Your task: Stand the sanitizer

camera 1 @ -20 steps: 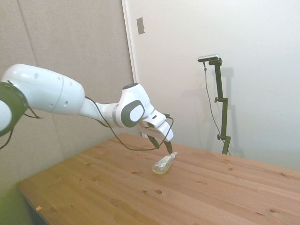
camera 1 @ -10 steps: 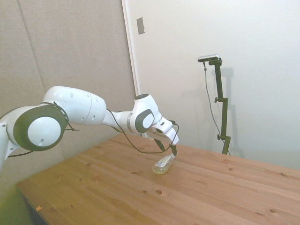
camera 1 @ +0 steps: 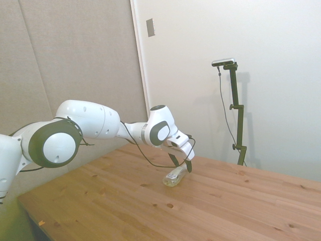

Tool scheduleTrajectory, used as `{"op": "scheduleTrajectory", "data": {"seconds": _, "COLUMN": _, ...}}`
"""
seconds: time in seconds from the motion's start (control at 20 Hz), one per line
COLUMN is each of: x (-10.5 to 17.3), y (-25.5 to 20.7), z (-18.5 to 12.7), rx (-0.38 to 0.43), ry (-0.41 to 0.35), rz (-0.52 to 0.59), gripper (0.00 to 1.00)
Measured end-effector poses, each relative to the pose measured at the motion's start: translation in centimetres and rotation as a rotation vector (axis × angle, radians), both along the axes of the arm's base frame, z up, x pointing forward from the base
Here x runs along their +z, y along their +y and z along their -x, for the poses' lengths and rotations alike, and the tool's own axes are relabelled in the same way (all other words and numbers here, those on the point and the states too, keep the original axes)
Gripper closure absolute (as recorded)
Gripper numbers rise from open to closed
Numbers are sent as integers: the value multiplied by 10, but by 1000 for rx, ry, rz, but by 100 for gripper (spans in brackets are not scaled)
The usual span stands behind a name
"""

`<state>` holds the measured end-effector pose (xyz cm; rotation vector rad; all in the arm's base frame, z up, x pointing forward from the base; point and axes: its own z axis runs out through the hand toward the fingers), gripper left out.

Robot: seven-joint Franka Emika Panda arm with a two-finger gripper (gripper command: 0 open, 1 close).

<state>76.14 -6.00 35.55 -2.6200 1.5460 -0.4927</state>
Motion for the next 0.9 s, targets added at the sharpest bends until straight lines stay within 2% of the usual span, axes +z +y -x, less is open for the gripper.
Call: {"op": "scheduleTrajectory", "data": {"seconds": 0.9, "x": 1, "y": -23, "z": 2, "rx": -34, "ry": 55, "rz": -38, "gripper": 100}}
